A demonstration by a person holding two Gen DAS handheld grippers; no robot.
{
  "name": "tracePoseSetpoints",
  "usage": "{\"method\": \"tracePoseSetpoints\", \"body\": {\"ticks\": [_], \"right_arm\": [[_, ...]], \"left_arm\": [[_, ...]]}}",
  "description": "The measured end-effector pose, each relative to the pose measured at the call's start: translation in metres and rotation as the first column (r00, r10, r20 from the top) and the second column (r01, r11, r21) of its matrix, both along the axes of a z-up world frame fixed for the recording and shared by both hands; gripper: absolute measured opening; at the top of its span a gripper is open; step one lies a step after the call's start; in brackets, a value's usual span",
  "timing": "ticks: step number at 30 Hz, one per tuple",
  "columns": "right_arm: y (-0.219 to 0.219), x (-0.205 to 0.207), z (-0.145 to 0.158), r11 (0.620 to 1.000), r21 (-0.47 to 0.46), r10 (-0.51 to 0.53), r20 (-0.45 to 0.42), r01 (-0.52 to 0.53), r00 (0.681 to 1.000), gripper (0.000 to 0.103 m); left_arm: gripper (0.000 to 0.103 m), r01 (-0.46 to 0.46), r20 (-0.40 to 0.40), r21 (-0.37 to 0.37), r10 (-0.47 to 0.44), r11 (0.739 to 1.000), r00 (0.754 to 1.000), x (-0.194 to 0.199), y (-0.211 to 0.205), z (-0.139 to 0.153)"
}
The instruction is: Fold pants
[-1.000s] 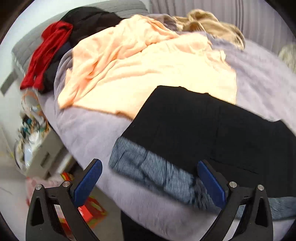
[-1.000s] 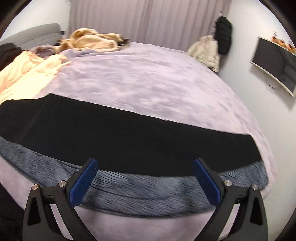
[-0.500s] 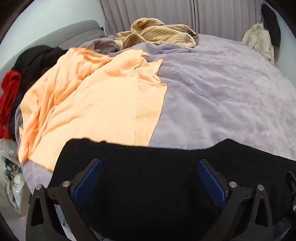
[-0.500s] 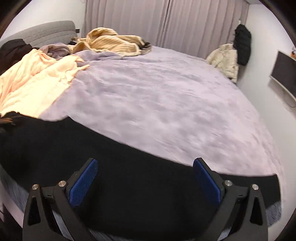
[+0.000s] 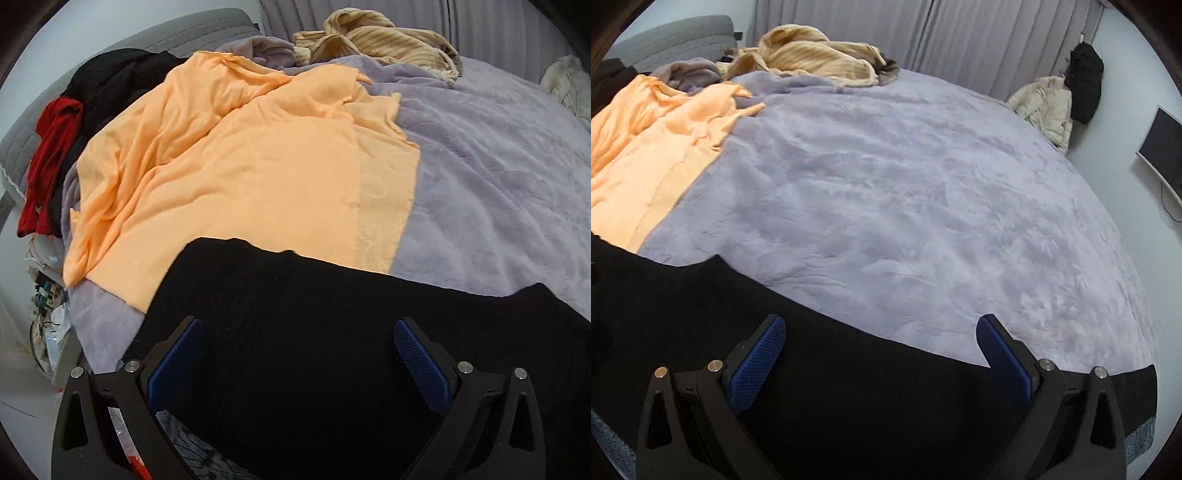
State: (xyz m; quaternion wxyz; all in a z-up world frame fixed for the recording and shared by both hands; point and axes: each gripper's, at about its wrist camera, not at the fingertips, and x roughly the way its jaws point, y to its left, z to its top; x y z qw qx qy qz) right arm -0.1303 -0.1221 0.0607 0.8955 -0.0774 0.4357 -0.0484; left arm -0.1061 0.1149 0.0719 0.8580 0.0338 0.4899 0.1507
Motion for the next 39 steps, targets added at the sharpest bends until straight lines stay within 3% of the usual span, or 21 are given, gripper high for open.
{"method": "tracePoseSetpoints", "body": {"ticks": [2, 5, 8, 10, 13, 15, 18, 21, 22, 26, 28, 31, 32, 35, 39], "right_arm": [[0.018, -0.002, -0.001, 0.996, 0.020, 0.085, -0.014, -0.085, 0.996, 0.102], [0.017, -0.005, -0.016, 0.994, -0.084, 0.064, -0.058, -0.069, 0.996, 0.102], [-0.038, -0.017, -0.012, 0.996, -0.088, -0.033, -0.048, 0.028, 0.998, 0.102], [-0.094, -0.027, -0.007, 0.986, -0.096, -0.143, -0.037, 0.138, 0.989, 0.102], [-0.191, -0.047, -0.008, 0.926, -0.170, -0.349, -0.048, 0.336, 0.936, 0.103], [-0.259, -0.069, -0.012, 0.878, -0.165, -0.465, -0.066, 0.450, 0.883, 0.103], [-0.319, -0.101, -0.008, 0.832, -0.109, -0.552, -0.054, 0.545, 0.832, 0.103], [-0.314, -0.108, 0.003, 0.813, -0.111, -0.577, -0.021, 0.571, 0.817, 0.103], [-0.298, -0.108, 0.009, 0.822, -0.113, -0.561, 0.011, 0.558, 0.828, 0.103], [-0.205, -0.105, 0.022, 0.941, -0.009, -0.336, 0.075, 0.337, 0.939, 0.103], [-0.153, -0.096, 0.018, 0.984, 0.040, -0.176, 0.055, 0.174, 0.983, 0.102], [-0.108, -0.086, -0.007, 0.998, -0.009, -0.061, -0.019, 0.061, 0.998, 0.102], [-0.108, -0.085, -0.014, 0.998, -0.035, -0.057, -0.035, 0.056, 0.998, 0.102], [-0.153, -0.095, -0.017, 0.990, 0.034, -0.138, -0.051, 0.140, 0.989, 0.103], [-0.260, -0.126, -0.015, 0.925, 0.041, -0.374, -0.074, 0.378, 0.924, 0.102]], "left_arm": [[0.103, 0.088, -0.005, -0.048, -0.089, 0.995, 0.996, 0.000, -0.029, -0.001], [0.103, 0.223, -0.002, -0.034, -0.223, 0.974, 0.975, -0.011, -0.082, -0.004], [0.103, 0.302, -0.040, 0.023, -0.301, 0.953, 0.953, -0.022, -0.119, -0.016], [0.103, 0.300, -0.090, 0.036, -0.295, 0.953, 0.951, -0.022, -0.125, -0.031], [0.103, 0.278, -0.077, -0.009, -0.278, 0.961, 0.958, -0.023, -0.115, -0.032], [0.103, 0.267, -0.079, 0.000, -0.266, 0.964, 0.961, -0.023, -0.111, -0.031], [0.103, 0.248, -0.085, 0.014, -0.246, 0.969, 0.966, -0.023, -0.107, -0.028], [0.103, 0.253, -0.082, 0.030, -0.250, 0.967, 0.965, -0.026, -0.118, -0.021], [0.103, 0.270, -0.076, 0.023, -0.268, 0.962, 0.960, -0.029, -0.126, -0.018], [0.103, 0.374, -0.039, -0.044, -0.376, 0.926, 0.926, -0.051, -0.171, -0.003], [0.103, 0.413, -0.052, -0.061, -0.416, 0.909, 0.908, -0.057, -0.189, -0.009], [0.103, 0.416, -0.105, -0.050, -0.419, 0.908, 0.902, -0.060, -0.197, -0.028], [0.103, 0.410, -0.098, -0.072, -0.415, 0.909, 0.904, -0.060, -0.192, -0.028], [0.103, 0.370, -0.101, -0.114, -0.381, 0.922, 0.919, -0.058, -0.172, -0.028], [0.103, 0.355, -0.088, -0.171, -0.373, 0.919, 0.924, -0.058, -0.147, -0.027]]}}
